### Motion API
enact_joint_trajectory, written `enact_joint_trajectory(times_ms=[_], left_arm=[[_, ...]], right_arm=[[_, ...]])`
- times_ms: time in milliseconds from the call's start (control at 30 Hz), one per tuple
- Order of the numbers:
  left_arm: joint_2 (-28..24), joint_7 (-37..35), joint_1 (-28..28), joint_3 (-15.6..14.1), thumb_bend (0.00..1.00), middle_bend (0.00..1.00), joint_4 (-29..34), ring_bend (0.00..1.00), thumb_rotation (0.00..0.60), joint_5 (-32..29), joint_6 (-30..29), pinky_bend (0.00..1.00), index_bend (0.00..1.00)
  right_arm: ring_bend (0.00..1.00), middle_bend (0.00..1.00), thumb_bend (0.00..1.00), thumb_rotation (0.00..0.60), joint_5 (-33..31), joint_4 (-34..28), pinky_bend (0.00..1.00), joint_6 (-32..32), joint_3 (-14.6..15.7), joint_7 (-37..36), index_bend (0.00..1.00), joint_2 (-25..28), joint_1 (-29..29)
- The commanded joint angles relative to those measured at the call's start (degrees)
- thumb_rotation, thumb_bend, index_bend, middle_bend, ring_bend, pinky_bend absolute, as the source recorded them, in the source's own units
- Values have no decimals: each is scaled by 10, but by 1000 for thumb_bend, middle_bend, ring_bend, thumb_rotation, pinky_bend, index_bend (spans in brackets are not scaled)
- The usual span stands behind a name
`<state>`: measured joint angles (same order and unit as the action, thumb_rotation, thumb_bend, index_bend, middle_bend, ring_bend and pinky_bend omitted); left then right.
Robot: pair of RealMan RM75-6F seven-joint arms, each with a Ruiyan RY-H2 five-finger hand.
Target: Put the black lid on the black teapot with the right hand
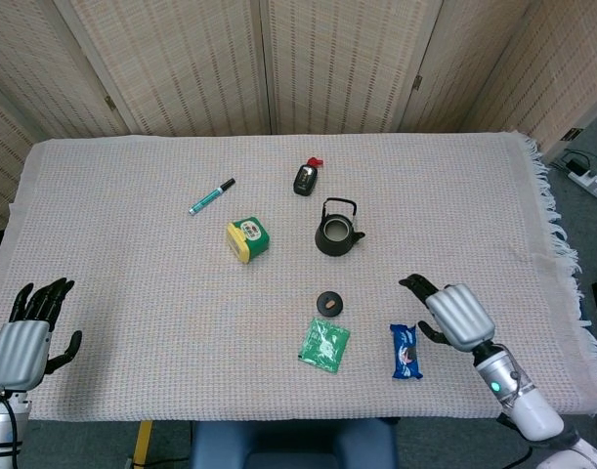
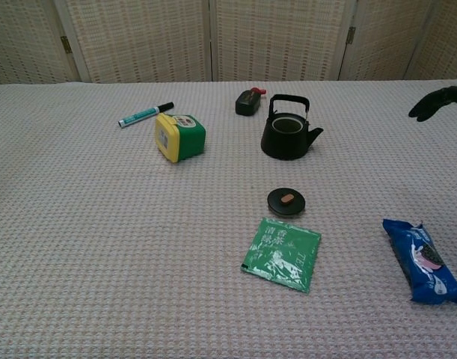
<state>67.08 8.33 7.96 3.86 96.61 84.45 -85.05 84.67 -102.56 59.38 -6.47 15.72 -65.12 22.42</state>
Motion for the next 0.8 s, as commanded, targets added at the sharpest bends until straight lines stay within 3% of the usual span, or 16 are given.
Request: enact_joint_trajectory(times_ms=[33,167,400,800], left_arm=[[-1,-1,-2,0,401,46,1,87,600,0,-3,12,71],[-3,-1,-4,0,401,46,2,88,600,1,-6,12,71],[-4,-3,-8,-2,401,46,2,88,600,0,-7,12,72],[-8,-2,-12,-3,401,46,5,88,600,-1,-10,12,72]], right_arm=[[810,218,359,600,-68,-11,704,-62,-19,50,144,-38,51],[807,174,360,600,-124,-11,704,-104,-26,92,89,-65,91],[806,136,360,600,-213,16,704,-140,-23,174,81,-125,157],[806,108,360,600,-337,66,704,-155,-5,249,81,-190,240]])
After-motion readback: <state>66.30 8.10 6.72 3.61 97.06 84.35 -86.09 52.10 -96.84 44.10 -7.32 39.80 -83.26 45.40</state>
